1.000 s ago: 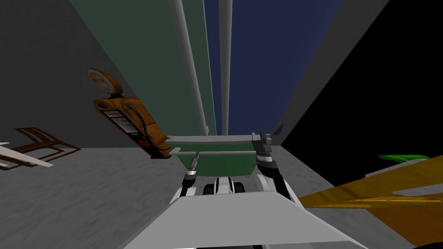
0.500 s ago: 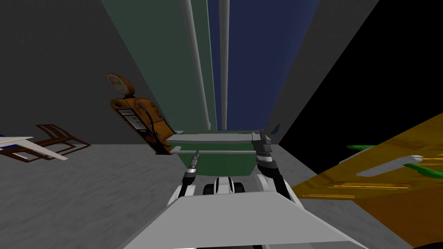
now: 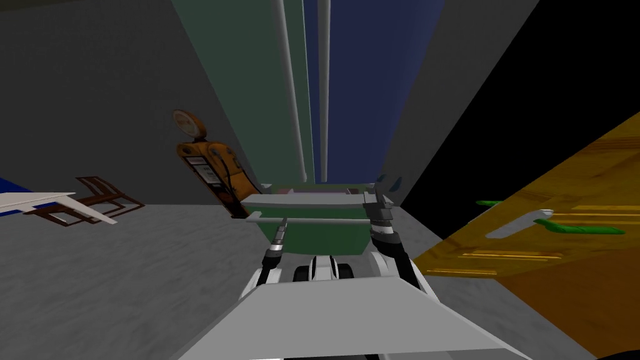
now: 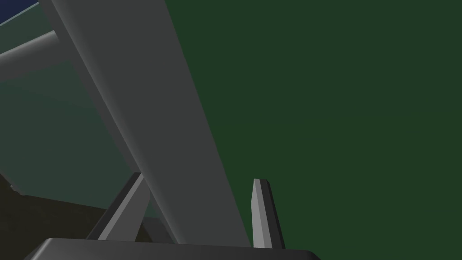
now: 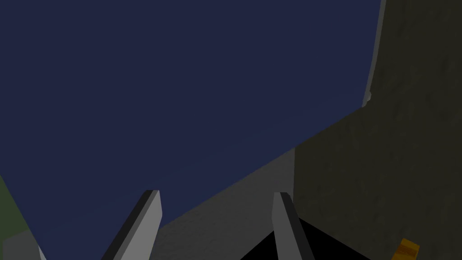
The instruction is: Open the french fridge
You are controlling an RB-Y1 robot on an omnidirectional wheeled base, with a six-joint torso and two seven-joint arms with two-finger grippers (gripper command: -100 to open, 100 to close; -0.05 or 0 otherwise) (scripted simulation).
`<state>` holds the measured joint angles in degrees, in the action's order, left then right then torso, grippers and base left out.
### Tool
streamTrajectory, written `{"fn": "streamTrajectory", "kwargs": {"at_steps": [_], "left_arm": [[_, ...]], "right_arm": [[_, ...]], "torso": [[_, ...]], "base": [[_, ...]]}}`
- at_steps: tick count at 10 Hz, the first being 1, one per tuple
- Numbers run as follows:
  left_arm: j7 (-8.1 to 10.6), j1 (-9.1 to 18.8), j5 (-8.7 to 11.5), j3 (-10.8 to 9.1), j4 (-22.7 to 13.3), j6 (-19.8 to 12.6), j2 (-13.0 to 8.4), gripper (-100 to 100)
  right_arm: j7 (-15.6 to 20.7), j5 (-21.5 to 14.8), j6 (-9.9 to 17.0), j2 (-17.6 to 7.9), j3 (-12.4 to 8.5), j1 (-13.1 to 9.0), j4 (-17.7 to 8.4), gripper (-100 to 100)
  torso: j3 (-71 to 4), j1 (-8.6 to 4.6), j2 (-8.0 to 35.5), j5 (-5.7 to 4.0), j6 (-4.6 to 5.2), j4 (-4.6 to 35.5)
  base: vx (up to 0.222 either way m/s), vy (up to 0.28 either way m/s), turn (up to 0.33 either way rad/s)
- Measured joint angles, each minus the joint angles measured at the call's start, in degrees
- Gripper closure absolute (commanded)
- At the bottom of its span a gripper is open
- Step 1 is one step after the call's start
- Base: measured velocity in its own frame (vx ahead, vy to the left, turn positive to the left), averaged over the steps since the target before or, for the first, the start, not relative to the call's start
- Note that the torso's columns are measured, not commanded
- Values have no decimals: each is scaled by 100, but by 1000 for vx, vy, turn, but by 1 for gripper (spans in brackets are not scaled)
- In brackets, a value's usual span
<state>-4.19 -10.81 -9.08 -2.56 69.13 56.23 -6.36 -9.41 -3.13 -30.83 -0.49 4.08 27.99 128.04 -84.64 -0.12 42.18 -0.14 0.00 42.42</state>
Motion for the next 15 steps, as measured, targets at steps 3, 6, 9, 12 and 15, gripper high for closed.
{"fn": "streamTrajectory", "kwargs": {"at_steps": [3, 6, 9, 12, 15], "left_arm": [[54, -84, -19, 33, 109, 30, -25, 100], [89, -198, -38, 63, 174, 36, -39, 100], [150, -328, -58, 93, 286, 106, -75, -100], [239, -212, -39, 69, 455, -196, -158, -100], [359, 11, -11, 30, 658, -640, -266, -100]], "right_arm": [[0, 0, 0, 0, 0, -1, 0, 0], [0, 0, 0, 0, 0, 0, 0, 0], [0, 0, 0, 0, 0, -1, 0, 0], [0, 0, 0, 0, 0, 1, 0, 0], [0, 0, 0, 0, 0, 1, 0, 0]], "torso": [[27, 11, 46, 6, -9, 0], [3, 1, 13, 3, -4, -7], [19, 6, 32, 3, -2, 1], [-20, 1, -33, 8, 7, -18], [25, -3, 43, 3, 1, 7]], "base": [[-203, 9, 32], [-142, -3, 27], [-187, 10, 24], [-31, -24, 1], [-52, -21, -2]]}}
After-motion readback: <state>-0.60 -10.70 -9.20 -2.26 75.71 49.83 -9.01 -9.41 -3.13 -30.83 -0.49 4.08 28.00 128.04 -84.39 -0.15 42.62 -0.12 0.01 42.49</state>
